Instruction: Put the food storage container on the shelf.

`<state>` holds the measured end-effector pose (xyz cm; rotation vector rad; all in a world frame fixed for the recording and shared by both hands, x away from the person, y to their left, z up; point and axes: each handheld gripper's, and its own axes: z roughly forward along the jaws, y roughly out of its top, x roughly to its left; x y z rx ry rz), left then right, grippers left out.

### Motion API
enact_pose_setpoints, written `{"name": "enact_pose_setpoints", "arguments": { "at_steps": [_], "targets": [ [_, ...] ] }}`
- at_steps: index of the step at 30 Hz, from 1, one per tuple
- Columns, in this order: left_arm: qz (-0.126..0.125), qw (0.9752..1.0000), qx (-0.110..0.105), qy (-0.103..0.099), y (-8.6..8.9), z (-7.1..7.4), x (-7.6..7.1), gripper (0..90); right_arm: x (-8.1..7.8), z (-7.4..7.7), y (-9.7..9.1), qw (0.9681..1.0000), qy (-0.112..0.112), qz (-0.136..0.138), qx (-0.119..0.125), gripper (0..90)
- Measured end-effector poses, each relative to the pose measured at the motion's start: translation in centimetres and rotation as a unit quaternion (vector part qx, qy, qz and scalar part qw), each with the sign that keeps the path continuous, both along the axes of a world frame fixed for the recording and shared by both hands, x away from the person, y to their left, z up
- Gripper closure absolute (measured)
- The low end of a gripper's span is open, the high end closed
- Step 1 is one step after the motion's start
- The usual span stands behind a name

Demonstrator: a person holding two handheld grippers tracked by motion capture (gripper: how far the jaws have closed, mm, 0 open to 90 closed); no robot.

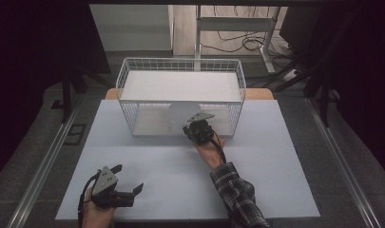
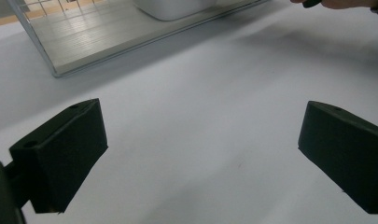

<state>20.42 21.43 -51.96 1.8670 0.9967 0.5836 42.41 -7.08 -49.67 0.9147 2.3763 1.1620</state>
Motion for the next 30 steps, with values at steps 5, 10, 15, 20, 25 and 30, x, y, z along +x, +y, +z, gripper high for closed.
{"name": "enact_pose_setpoints", "arguments": {
  "at_steps": [5,10,15,20,25,30],
  "targets": [
    [0.002,1.0,-0.004,-0.001,0.1,0.0,0.0,1.1,0.7,0.0,0.5,1.0,0.0,-0.003,-0.004,89.3],
    [0.001,1.0,-0.003,0.001,0.0,0.0,0.0,1.2,1.4,0.0,0.6,0.9999,0.003,-0.011,-0.001,89.3],
    [0.003,1.0,-0.001,0.0,0.0,0.0,0.0,1.4,1.9,-0.4,0.7,0.9998,0.008,-0.014,-0.008,89.2],
    [0.007,1.0,0.002,0.003,0.1,0.0,0.1,1.1,1.6,-0.6,0.3,0.9997,0.017,-0.015,0.001,76.8],
    [0.003,1.0,0.001,0.009,0.0,-0.1,0.1,1.1,0.8,-0.4,0.6,0.9999,0.01,0.0,-0.01,54.8],
    [-0.006,0.9998,0.002,0.016,-0.2,-0.2,0.2,1.4,0.0,-0.2,0.8,0.9996,0.0,0.009,-0.025,44.0]
  ]
}}
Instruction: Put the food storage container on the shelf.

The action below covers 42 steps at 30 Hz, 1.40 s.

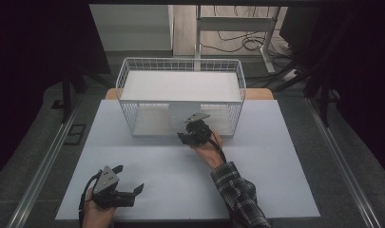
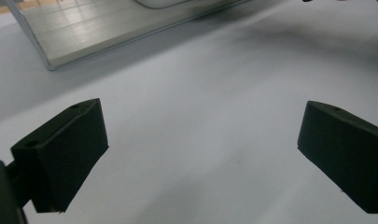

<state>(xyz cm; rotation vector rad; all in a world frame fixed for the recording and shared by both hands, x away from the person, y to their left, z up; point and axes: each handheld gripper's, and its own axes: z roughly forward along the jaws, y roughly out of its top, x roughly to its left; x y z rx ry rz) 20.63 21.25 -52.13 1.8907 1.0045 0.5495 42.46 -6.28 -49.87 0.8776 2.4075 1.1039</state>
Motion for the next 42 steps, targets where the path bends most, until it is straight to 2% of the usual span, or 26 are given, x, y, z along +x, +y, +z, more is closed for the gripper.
{"name": "enact_pose_setpoints", "arguments": {
  "at_steps": [1,5,6,10,11,17,18,20,27,32,39,42],
  "targets": [
    [-0.001,1.0,0.006,0.0,-0.1,-0.1,0.0,1.6,-0.5,0.2,0.0,1.0,0.0,0.004,0.001,39.2],
    [-0.001,0.9998,0.017,0.005,-0.3,-0.2,0.1,0.0,-1.1,0.4,-0.1,1.0,0.001,0.008,0.004,34.5],
    [0.007,0.9997,0.024,0.007,-0.3,-0.3,0.2,0.0,-1.5,0.6,-0.3,0.9999,0.002,0.011,0.006,31.5],
    [0.013,0.9997,0.009,0.019,0.0,-0.4,0.4,0.0,-2.0,0.9,-0.5,0.9998,0.002,0.017,0.013,27.7],
    [0.012,0.9997,0.007,0.02,0.0,-0.4,0.4,0.0,-2.5,1.2,-0.7,0.9997,0.0,0.02,0.014,23.7],
    [0.009,0.9998,0.009,0.018,-0.1,-0.4,0.4,0.0,-3.5,2.0,-1.1,0.9993,-0.004,0.025,0.026,16.2],
    [0.01,0.9998,0.001,0.017,0.0,-0.4,0.4,0.0,-4.1,2.3,-1.4,0.9992,-0.007,0.024,0.03,13.6],
    [0.006,0.9997,-0.005,0.021,0.1,-0.5,0.5,0.0,-4.4,2.4,-1.7,0.9992,-0.007,0.025,0.031,11.8],
    [-0.006,0.9996,0.006,0.027,-0.3,-0.7,0.6,0.0,-5.9,2.5,-2.9,0.9992,-0.015,0.02,0.032,6.9],
    [-0.014,0.9994,0.004,0.03,-0.5,-0.8,0.6,0.0,-6.9,2.6,-4.1,0.9991,-0.013,0.021,0.034,4.7],
    [-0.018,0.9993,0.0,0.032,-0.5,-0.8,0.7,0.0,-8.3,3.0,-5.6,0.9994,-0.013,0.016,0.029,4.0],
    [-0.019,0.9992,-0.002,0.034,-0.4,-0.8,0.7,0.0,-8.8,3.1,-6.4,0.9992,-0.013,0.015,0.034,3.8]
  ]
}}
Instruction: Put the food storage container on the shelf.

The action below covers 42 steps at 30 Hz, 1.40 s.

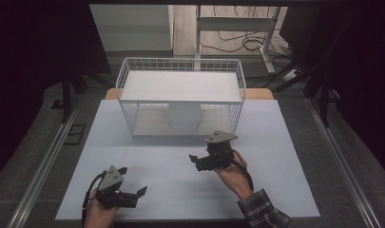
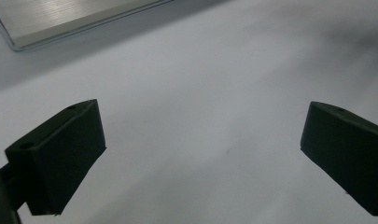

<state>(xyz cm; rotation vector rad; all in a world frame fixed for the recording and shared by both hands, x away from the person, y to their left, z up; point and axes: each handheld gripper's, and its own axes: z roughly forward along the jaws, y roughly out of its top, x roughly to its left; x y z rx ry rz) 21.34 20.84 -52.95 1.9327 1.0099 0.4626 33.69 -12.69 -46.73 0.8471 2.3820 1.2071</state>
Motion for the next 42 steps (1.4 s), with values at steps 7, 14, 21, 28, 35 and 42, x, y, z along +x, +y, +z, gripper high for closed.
{"name": "enact_pose_setpoints", "arguments": {
  "at_steps": [7,14,21,28,35,42],
  "targets": [
    [-0.005,1.0,0.004,0.002,-0.1,0.0,0.0,0.0,-1.1,-0.1,-1.5,1.0,0.001,-0.005,0.005,2.4],
    [-0.01,0.9999,0.001,0.003,-0.1,-0.1,0.0,0.0,-2.4,-0.5,-2.9,0.9998,-0.001,-0.016,0.009,0.2],
    [-0.013,0.9999,0.007,0.003,-0.1,0.0,-0.1,0.0,-3.5,-1.1,-3.9,0.9999,0.002,-0.015,0.005,0.0],
    [-0.009,0.9998,0.019,-0.001,0.0,0.0,-0.3,0.0,-4.5,-1.6,-5.0,0.9998,0.006,-0.02,0.001,0.0],
    [-0.005,0.9999,0.016,-0.001,0.5,0.1,-0.7,0.0,-5.7,-1.5,-6.1,0.9995,0.008,-0.029,0.01,0.0],
    [-0.001,0.9999,0.016,0.003,0.9,0.2,-1.0,0.0,-6.8,-1.4,-7.3,0.9994,0.002,-0.032,0.013,0.0]
  ]
}}
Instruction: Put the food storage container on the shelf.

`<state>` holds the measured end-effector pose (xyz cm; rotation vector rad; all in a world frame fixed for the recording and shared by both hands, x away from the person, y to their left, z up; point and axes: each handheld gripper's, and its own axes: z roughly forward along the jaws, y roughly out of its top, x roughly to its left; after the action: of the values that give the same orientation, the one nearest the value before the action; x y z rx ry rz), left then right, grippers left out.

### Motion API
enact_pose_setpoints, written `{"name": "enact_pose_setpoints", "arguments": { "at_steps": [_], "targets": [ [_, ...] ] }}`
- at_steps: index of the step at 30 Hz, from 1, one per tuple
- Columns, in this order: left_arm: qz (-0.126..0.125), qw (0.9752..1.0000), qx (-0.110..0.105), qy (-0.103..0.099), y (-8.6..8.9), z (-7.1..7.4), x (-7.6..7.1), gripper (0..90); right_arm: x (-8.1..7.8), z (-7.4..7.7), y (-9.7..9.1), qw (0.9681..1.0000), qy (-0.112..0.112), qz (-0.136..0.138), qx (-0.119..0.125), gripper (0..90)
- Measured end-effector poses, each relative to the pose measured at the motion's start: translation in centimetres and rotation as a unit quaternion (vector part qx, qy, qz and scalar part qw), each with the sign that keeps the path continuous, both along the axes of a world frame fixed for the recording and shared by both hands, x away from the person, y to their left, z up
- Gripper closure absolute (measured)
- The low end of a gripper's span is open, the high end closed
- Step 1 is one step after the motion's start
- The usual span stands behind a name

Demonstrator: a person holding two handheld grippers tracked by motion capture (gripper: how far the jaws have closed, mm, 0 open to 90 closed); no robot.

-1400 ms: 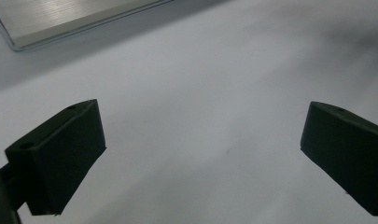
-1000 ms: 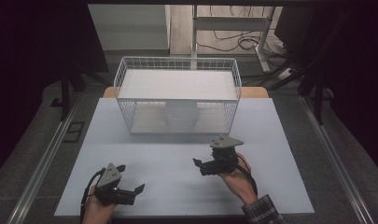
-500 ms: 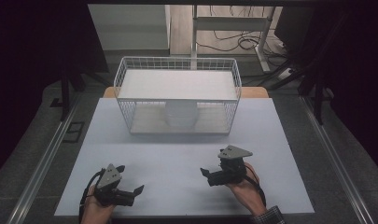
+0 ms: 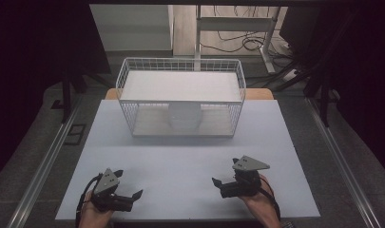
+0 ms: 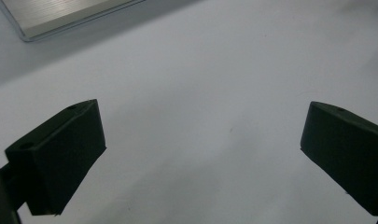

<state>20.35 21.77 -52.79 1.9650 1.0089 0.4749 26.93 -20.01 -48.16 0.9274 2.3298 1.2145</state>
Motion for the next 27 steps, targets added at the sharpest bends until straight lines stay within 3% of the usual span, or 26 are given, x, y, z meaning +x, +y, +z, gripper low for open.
{"name": "enact_pose_setpoints", "arguments": {
  "at_steps": [17,27],
  "targets": [
    [0.022,0.9997,0.008,0.005,1.5,0.8,-1.5,0.0,-2.7,0.7,-3.9,0.9993,-0.011,-0.035,0.004,0.0],
    [0.041,0.999,0.015,0.006,2.5,0.8,-2.7,0.0,-4.3,0.1,-6.5,0.9975,-0.011,-0.07,-0.004,0.0]
  ]
}}
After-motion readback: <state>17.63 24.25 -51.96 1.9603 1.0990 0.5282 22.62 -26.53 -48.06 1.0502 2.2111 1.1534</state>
